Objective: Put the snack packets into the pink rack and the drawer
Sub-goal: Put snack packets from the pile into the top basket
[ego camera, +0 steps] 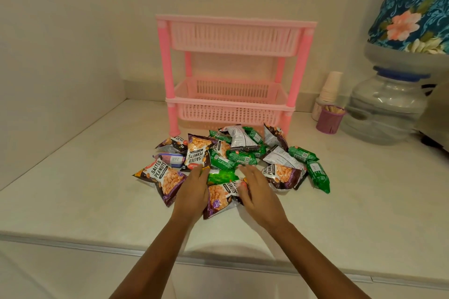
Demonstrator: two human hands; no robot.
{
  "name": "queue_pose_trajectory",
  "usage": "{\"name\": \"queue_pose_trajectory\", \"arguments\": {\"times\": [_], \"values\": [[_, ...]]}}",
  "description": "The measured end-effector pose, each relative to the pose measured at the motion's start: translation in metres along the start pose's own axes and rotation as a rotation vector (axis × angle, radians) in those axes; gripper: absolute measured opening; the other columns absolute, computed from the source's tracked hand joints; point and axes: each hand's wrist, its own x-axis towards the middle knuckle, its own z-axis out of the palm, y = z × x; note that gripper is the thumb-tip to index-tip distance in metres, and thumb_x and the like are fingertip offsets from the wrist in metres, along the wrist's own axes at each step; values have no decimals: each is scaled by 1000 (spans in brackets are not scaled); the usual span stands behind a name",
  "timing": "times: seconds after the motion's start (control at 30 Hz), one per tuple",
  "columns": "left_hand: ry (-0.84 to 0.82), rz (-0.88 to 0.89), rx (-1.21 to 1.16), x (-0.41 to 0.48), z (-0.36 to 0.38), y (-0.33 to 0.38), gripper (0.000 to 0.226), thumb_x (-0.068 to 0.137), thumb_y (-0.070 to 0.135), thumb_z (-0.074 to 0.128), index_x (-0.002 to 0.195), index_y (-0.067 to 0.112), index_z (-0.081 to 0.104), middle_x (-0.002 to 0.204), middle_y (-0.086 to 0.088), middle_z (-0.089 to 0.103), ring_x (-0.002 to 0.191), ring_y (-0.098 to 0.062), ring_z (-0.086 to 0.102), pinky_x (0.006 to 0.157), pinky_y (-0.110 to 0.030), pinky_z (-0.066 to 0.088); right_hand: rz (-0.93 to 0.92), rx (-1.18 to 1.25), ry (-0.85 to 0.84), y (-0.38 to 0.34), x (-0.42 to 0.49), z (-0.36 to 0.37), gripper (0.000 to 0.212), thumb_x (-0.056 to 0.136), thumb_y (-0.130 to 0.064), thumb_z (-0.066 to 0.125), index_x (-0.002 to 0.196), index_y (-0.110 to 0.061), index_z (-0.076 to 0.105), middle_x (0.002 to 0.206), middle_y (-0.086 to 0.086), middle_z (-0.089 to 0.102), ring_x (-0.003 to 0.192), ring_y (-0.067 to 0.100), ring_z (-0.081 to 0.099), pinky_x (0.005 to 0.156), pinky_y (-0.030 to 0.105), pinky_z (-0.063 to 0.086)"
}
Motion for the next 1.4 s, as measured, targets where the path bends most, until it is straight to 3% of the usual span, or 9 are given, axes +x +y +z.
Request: {"name": "queue_pose_trajectory", "arguments": {"times": [0.1, 0.2, 0.4, 0.53, 0.63, 0.73, 1.03, 1.3, 1.4], "values": [[-42, 109, 55, 18, -2, 4, 51, 95, 13, 41, 143, 11, 25, 152, -8, 28, 139, -21, 28, 114, -31, 25, -167, -185, -157, 0, 10, 2, 53, 95, -36, 43, 144, -20, 28, 154, 5, 27, 145, 19, 15, 115, 40, 20], [-149, 189, 97, 32, -3, 4, 54, 93, 14, 47, 143, 11, 26, 147, -10, 35, 136, -21, 32, 113, -31, 25, -214, -261, -261, 5, 14, 9, 58, 93, -42, 44, 145, -21, 26, 155, 3, 24, 145, 19, 11, 116, 46, 14], [-291, 188, 145, 45, -3, -6, 49, 92, 14, 51, 138, 14, 36, 139, -8, 46, 125, -23, 46, 103, -34, 38, -274, -411, -389, 21, 18, 18, 62, 89, -48, 46, 143, -24, 27, 152, 4, 28, 143, 19, 16, 113, 48, 14], [-315, 182, 138, 50, 0, -10, 51, 90, 16, 54, 138, 16, 36, 140, -6, 46, 125, -22, 46, 104, -33, 38, -373, -413, -290, 27, 20, 20, 52, 86, -34, 54, 135, -20, 42, 139, 13, 47, 133, 28, 38, 106, 49, 30], [-362, 208, 172, 56, -1, -12, 53, 89, 20, 55, 139, 17, 36, 138, -7, 46, 124, -21, 45, 102, -33, 38, -413, -360, -223, 28, 22, 18, 44, 80, -29, 62, 123, -20, 55, 117, 9, 63, 112, 26, 57, 95, 47, 44], [-378, 243, 165, 64, -7, -14, 52, 87, 26, 57, 136, 18, 41, 131, -8, 50, 119, -22, 48, 94, -32, 42, -496, -312, -140, 30, 28, 12, 43, 63, -23, 74, 105, -24, 65, 91, 0, 70, 85, 21, 67, 76, 35, 56], [-161, 84, -83, 88, -36, -12, 47, 82, 32, 64, 126, 19, 51, 117, -3, 58, 102, -18, 57, 80, -26, 42, -506, -233, 0, 41, 53, -26, 41, 66, -18, 64, 106, -25, 64, 92, -4, 68, 86, 17, 65, 70, 25, 54], [218, -56, -300, 110, -51, 2, 36, 81, 28, 65, 115, 23, 56, 99, 6, 58, 73, -11, 57, 62, -24, 44, -453, -219, 195, 41, 94, -63, 45, 62, -7, 70, 106, -17, 66, 94, 1, 68, 92, 20, 63, 73, 30, 56], [257, -31, -272, 124, -56, 5, 35, 81, 29, 65, 114, 25, 55, 101, 8, 58, 76, -11, 57, 62, -25, 43, -392, -227, 315, 39, 119, -87, 44, 64, -7, 73, 106, -18, 65, 94, 1, 69, 94, 16, 58, 74, 24, 48]]}}
